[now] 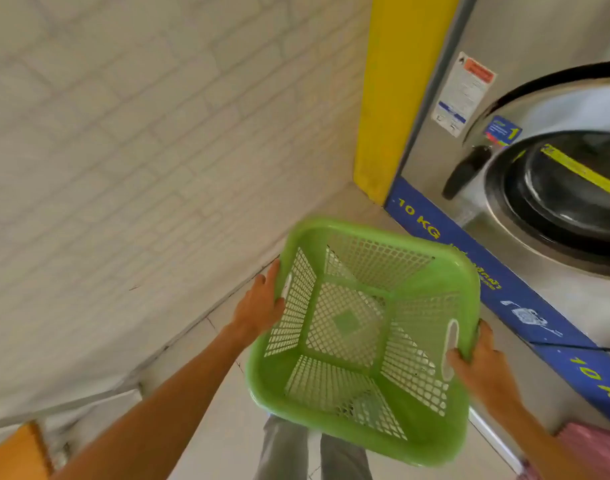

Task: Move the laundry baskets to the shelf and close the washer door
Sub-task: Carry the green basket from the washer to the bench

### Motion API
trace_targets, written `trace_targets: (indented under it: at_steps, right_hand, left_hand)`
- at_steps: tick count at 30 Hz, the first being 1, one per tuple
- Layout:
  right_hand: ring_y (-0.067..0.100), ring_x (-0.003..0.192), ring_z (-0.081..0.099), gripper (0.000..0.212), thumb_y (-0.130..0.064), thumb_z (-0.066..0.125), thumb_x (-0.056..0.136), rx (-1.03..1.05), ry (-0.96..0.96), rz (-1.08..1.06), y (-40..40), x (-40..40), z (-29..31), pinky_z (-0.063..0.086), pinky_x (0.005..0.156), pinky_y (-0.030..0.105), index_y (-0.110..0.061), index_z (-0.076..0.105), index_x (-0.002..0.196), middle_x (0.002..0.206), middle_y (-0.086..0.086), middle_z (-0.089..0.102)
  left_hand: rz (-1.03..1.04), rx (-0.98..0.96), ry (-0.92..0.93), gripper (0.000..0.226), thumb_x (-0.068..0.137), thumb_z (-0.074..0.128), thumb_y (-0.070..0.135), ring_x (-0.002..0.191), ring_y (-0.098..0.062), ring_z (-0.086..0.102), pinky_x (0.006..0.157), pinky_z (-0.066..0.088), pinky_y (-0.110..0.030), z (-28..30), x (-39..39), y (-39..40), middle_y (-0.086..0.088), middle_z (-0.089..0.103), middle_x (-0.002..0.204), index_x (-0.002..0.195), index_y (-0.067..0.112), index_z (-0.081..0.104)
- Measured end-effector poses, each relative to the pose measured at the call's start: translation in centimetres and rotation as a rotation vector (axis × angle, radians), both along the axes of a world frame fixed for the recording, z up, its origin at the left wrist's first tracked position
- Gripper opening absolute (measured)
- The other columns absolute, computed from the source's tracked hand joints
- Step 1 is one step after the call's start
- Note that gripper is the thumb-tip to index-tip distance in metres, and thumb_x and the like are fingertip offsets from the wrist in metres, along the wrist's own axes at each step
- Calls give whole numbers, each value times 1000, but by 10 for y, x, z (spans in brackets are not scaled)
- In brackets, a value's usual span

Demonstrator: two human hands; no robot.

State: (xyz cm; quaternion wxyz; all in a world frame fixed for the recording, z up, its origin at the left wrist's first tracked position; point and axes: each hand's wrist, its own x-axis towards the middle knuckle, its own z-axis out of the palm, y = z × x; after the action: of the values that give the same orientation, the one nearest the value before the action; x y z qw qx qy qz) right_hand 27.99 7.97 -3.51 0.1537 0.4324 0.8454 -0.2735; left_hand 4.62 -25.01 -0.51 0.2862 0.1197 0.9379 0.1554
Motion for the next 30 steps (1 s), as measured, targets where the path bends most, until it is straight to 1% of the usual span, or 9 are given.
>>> trace_targets:
  at_steps: [4, 7, 10, 13, 15, 17, 21, 27, 30]
  right_hand:
    - [49, 76, 68, 59, -29, 68, 80, 13, -22, 215, -66, -52, 9, 54, 60, 49, -18, 33, 126, 82, 33, 67]
    - [45, 75, 68, 52, -30, 66, 81, 12, -32, 371, -125, -84, 9, 53, 59, 45, -17, 38, 123, 84, 26, 69]
    - [33, 61, 61, 41, -29, 61, 87, 2, -68, 535, -184, -109, 4, 46, 52, 34, -11, 45, 120, 75, 10, 62]
    - [20, 53, 57, 30, -33, 57, 91, -1, -112, 678, -247, -128, -13, 51, 50, 34, -7, 53, 105, 66, 0, 56]
    - [17, 54, 59, 25, -35, 57, 91, -22, -143, 735, -288, -140, -26, 54, 51, 36, -10, 52, 97, 66, -2, 57]
    - [19, 57, 63, 23, -34, 56, 90, -61, -182, 765, -329, -149, -42, 55, 51, 36, -13, 49, 96, 70, 1, 61]
    - [22, 57, 66, 25, -33, 53, 90, -116, -251, 811, -411, -164, -77, 59, 51, 40, -12, 46, 102, 75, 5, 63]
    - [23, 66, 68, 27, -29, 55, 91, -147, -341, 827, -494, -176, -116, 61, 58, 42, -12, 43, 108, 84, 6, 63]
    - [23, 71, 66, 27, -20, 56, 89, -144, -392, 835, -518, -179, -124, 58, 59, 37, -9, 43, 111, 87, 7, 61]
  left_hand:
    - [244, 18, -24, 83, 92, 54, 17, 100, -26, 59, 77, 52, -36, 6, 28, -105, -17, 42, 143, 157, 27, 3]
    - [404, 0, -21, 82, 91, 54, 17, 110, -35, 60, 85, 54, -46, 5, 56, -182, -18, 43, 143, 157, 25, 4]
    - [521, 13, -49, 84, 87, 52, 12, 115, -38, 57, 89, 51, -49, -3, 87, -252, -16, 46, 139, 156, 24, 6]
    - [628, 64, -66, 93, 76, 51, 16, 118, -36, 56, 91, 54, -56, -32, 117, -333, -9, 48, 137, 155, 32, 5]
    - [670, 75, -83, 97, 75, 56, 22, 117, -32, 57, 86, 56, -56, -86, 141, -396, -5, 50, 136, 155, 37, 4]
    - [718, 103, -131, 99, 73, 59, 30, 110, -30, 62, 77, 60, -53, -104, 159, -442, -3, 54, 132, 154, 42, 4]
    - [761, 123, -100, 97, 75, 58, 21, 110, -28, 53, 90, 55, -52, -94, 184, -493, -3, 47, 132, 154, 27, 2]
    - [859, 203, -157, 102, 68, 55, 31, 73, -31, 64, 55, 59, -39, -200, 225, -581, 0, 62, 96, 156, 29, 1]
    - [906, 174, -173, 107, 70, 66, 6, 83, -28, 58, 58, 58, -40, -164, 218, -571, -5, 54, 100, 154, 15, 0]
